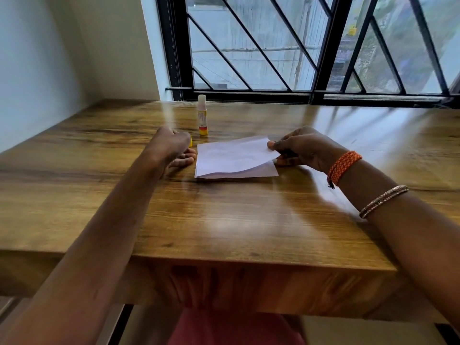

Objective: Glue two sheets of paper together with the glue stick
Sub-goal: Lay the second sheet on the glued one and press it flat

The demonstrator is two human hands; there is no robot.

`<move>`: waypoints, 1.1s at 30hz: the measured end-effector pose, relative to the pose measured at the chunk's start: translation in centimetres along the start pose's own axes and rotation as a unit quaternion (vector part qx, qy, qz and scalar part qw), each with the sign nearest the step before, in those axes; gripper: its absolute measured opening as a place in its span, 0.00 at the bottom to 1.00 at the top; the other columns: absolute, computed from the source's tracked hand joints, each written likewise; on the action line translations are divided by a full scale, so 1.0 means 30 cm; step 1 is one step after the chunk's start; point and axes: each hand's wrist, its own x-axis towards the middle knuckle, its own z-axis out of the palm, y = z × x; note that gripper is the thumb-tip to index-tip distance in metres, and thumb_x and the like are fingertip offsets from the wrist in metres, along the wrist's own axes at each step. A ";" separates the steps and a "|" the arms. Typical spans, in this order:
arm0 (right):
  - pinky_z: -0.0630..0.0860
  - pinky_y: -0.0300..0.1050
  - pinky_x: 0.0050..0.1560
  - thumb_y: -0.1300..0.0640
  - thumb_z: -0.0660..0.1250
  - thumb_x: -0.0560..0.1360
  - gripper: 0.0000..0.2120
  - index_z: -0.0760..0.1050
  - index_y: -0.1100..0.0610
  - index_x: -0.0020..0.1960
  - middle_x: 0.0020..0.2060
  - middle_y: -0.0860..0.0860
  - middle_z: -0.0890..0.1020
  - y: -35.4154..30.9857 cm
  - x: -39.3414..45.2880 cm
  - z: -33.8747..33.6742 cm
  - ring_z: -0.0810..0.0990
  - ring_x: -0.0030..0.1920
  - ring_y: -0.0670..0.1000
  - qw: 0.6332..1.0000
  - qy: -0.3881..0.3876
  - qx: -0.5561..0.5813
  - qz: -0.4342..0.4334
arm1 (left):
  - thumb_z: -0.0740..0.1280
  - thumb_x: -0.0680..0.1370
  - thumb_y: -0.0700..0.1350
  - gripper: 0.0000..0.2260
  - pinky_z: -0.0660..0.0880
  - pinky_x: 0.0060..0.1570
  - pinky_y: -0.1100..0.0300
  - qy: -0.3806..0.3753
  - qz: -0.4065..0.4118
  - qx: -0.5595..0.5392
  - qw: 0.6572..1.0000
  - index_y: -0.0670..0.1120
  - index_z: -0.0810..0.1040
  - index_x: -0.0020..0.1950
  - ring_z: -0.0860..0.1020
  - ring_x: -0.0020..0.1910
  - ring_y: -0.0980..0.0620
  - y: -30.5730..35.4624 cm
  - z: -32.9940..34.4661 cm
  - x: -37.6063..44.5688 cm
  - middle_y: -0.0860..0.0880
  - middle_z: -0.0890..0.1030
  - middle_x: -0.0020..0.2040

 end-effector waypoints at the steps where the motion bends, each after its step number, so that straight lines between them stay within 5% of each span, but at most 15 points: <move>1: 0.79 0.38 0.27 0.63 0.73 0.71 0.06 0.76 0.64 0.40 0.34 0.56 0.78 0.000 -0.001 0.002 0.80 0.30 0.50 1.000 0.003 -0.003 -0.001 | 0.57 0.79 0.41 0.07 0.79 0.35 0.62 0.000 0.000 0.001 1.000 0.44 0.67 0.42 0.80 0.40 0.49 0.001 -0.001 0.000 0.40 0.79 0.43; 10: 0.76 0.35 0.23 0.63 0.72 0.71 0.08 0.77 0.67 0.46 0.34 0.57 0.78 0.000 -0.020 0.017 0.78 0.20 0.45 0.999 0.021 -0.038 -0.012 | 0.60 0.78 0.38 0.04 0.79 0.28 0.66 0.002 0.013 0.019 1.000 0.43 0.71 0.52 0.79 0.39 0.52 0.000 0.005 -0.010 0.44 0.78 0.41; 21: 0.77 0.36 0.22 0.63 0.73 0.71 0.08 0.76 0.67 0.43 0.34 0.58 0.78 -0.001 -0.027 0.025 0.79 0.20 0.47 0.998 0.033 -0.043 -0.016 | 0.61 0.77 0.32 0.09 0.77 0.27 0.69 -0.009 0.020 0.031 0.999 0.44 0.72 0.42 0.78 0.39 0.53 0.001 0.009 -0.033 0.41 0.77 0.48; 26: 0.78 0.37 0.23 0.64 0.72 0.71 0.08 0.76 0.67 0.44 0.34 0.58 0.78 -0.002 -0.023 0.022 0.79 0.22 0.48 0.998 0.031 -0.048 -0.010 | 0.66 0.73 0.32 0.10 0.80 0.45 0.56 -0.009 0.063 0.134 0.989 0.44 0.75 0.50 0.79 0.47 0.48 -0.016 -0.004 -0.024 0.41 0.80 0.50; 33: 0.78 0.37 0.24 0.65 0.72 0.71 0.06 0.76 0.66 0.41 0.31 0.57 0.79 -0.002 -0.022 0.011 0.80 0.22 0.48 0.998 0.021 -0.054 -0.002 | 0.72 0.70 0.40 0.07 0.70 0.47 0.57 -0.038 0.072 0.253 0.964 0.41 0.80 0.47 0.75 0.47 0.49 -0.012 -0.025 -0.033 0.44 0.79 0.45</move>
